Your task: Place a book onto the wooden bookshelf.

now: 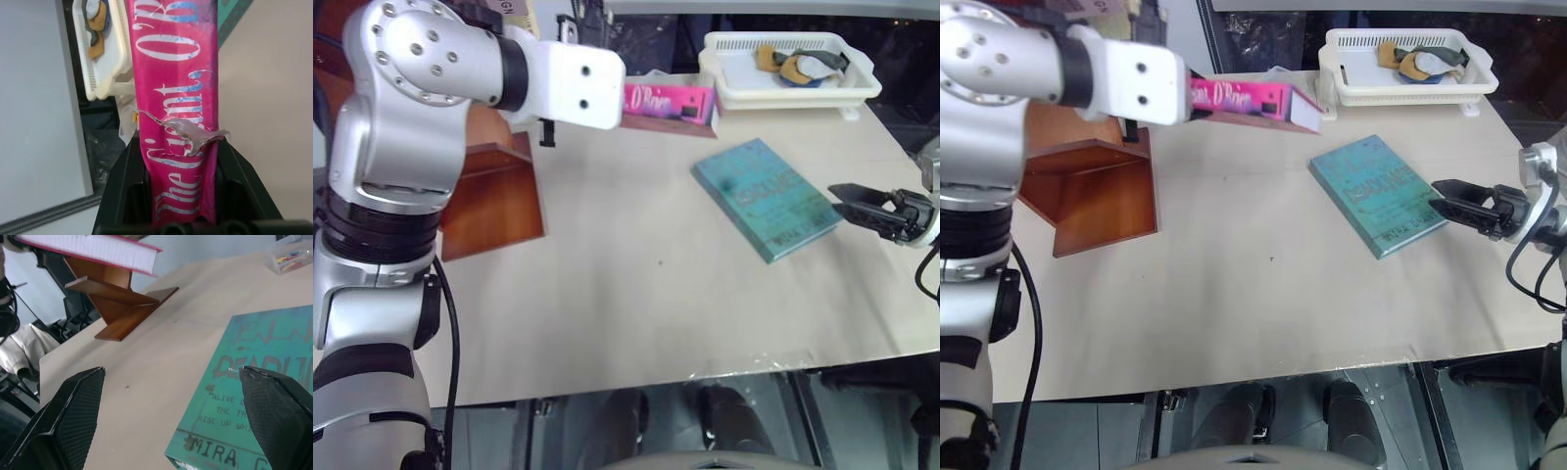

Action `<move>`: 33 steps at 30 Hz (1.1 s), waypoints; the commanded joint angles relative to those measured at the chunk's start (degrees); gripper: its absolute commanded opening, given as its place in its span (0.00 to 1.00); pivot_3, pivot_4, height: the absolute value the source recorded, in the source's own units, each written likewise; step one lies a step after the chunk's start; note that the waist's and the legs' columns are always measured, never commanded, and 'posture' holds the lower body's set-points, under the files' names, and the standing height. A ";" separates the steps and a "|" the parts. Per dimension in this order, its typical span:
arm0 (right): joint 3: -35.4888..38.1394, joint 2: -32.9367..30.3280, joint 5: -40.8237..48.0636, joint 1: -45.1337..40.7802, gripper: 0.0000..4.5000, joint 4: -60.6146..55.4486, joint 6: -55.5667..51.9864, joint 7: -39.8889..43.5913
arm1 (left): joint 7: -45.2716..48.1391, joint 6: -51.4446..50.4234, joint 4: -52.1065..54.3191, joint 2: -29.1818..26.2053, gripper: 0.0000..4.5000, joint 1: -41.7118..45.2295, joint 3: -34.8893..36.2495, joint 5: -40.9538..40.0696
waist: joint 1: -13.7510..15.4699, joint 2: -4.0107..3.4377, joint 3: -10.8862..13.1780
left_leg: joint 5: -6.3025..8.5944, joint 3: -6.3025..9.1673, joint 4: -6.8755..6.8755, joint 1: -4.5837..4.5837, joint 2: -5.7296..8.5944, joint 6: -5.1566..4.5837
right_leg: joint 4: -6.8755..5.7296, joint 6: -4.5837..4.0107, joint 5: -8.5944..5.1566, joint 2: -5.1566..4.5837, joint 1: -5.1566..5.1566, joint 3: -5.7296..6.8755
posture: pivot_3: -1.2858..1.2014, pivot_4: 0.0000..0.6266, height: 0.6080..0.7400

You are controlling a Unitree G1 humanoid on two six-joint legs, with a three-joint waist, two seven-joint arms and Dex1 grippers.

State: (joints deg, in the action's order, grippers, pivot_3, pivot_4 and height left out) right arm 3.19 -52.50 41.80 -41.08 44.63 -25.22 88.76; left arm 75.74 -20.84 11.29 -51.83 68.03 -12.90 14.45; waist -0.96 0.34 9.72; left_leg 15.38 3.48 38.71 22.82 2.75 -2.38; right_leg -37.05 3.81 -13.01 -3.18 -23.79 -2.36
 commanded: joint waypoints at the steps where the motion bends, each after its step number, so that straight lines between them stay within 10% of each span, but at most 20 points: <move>1: -0.31 -0.45 0.09 -2.49 1.00 1.37 2.06 3.74 | 1.06 -3.65 4.72 -3.76 0.27 1.82 3.15 -0.47 | -0.05 -0.01 0.03 | 0.00 0.00 0.00 0.00 0.00 0.00 | 0.00 0.00 0.00 0.00 0.00 0.00 | 0.52 0.24 1.00; 12: -2.63 1.34 -2.44 -7.39 1.00 7.28 5.48 3.74 | 8.56 -15.63 10.39 -15.87 0.27 3.72 4.17 -1.83 | -0.40 -0.16 0.27 | 0.01 -0.01 0.01 -0.01 0.00 -0.02 | 0.00 0.01 -0.01 0.04 0.00 0.00 | 0.52 0.24 1.00; 33: -5.75 1.81 7.02 -11.05 1.00 0.25 -2.57 3.74 | -2.28 -13.35 9.83 -26.62 0.27 -20.16 15.00 -3.57 | -1.39 -0.13 0.46 | 0.02 -0.06 0.02 0.01 -0.04 -0.03 | -0.16 0.00 -0.01 0.04 -0.15 -0.09 | 0.52 0.24 1.00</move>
State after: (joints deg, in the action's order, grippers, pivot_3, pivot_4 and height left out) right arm -3.30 -49.14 46.13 -51.90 47.43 -26.85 89.15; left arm 74.98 -34.90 22.20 -76.97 47.98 -1.21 10.59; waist -2.34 0.21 10.18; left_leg 15.41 3.42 38.74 22.83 2.71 -2.42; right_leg -37.24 3.81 -13.02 -3.14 -23.95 -2.45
